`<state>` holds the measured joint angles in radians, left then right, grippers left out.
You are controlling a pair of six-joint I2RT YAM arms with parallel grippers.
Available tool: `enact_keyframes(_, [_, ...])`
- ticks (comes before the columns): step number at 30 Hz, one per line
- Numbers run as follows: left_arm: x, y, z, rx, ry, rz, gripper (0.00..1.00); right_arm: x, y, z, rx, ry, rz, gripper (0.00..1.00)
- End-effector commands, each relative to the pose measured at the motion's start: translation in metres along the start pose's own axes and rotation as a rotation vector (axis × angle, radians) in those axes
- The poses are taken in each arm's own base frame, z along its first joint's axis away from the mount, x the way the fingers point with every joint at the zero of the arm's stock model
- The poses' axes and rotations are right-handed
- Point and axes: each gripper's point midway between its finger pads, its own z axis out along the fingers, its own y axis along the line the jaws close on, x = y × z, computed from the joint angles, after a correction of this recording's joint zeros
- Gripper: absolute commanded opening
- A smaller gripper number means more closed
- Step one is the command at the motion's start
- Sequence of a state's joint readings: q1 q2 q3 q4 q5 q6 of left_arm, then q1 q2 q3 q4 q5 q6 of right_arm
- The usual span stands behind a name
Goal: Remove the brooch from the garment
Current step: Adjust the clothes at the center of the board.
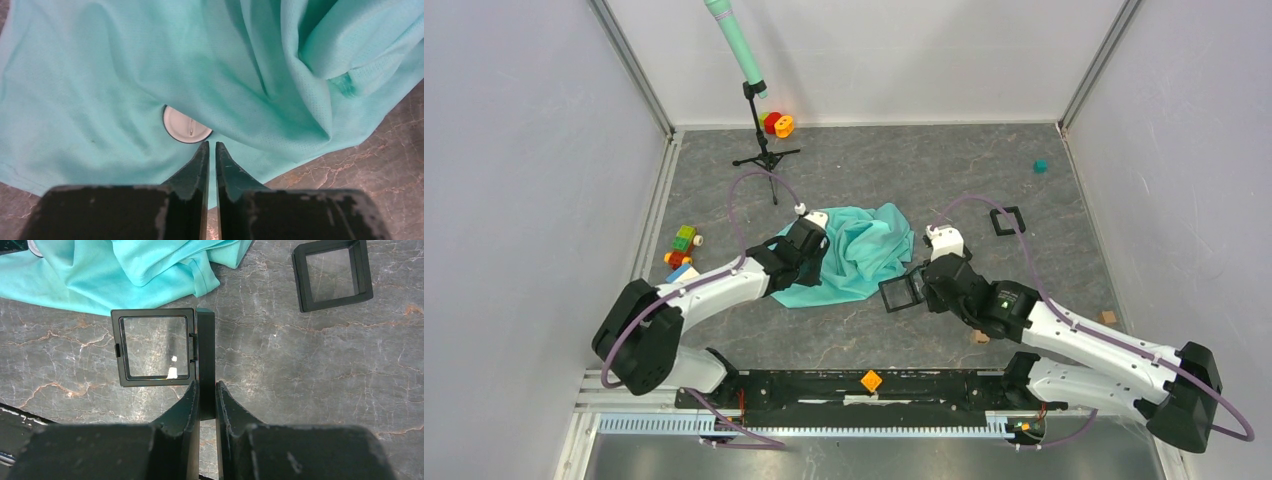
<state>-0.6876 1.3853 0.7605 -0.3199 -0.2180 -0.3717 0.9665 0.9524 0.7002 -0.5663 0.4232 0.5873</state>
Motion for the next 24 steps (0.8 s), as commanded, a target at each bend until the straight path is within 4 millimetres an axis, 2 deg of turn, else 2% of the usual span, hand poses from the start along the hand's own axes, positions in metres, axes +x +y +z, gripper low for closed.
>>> enact_keyframes(1, [-0.008,-0.004,0.004,0.007,0.004,0.009,0.28,-0.009,0.003,-0.002,-0.020,-0.042,0.042,0.00])
enact_keyframes(2, [-0.007,0.001,0.007,-0.022,0.022,0.017,0.35,-0.008,0.002,-0.002,-0.021,-0.042,0.043,0.00])
enact_keyframes(6, [-0.002,0.008,0.018,-0.080,0.061,0.036,0.54,-0.009,0.005,-0.004,-0.035,-0.041,0.041,0.00])
enact_keyframes(10, [-0.002,0.009,0.029,-0.092,0.077,0.045,0.68,-0.011,0.006,-0.005,-0.039,-0.045,0.041,0.00])
enact_keyframes(14, [-0.004,0.009,0.038,-0.048,0.107,0.011,0.66,-0.014,0.008,-0.005,-0.046,-0.046,0.040,0.00])
enact_keyframes(18, [0.005,0.013,0.049,-0.015,0.175,-0.013,0.54,-0.020,0.011,-0.008,-0.062,-0.054,0.039,0.00])
enact_keyframes(24, [0.015,0.010,0.055,0.021,0.204,-0.036,0.50,-0.023,0.012,-0.010,-0.070,-0.061,0.039,0.00])
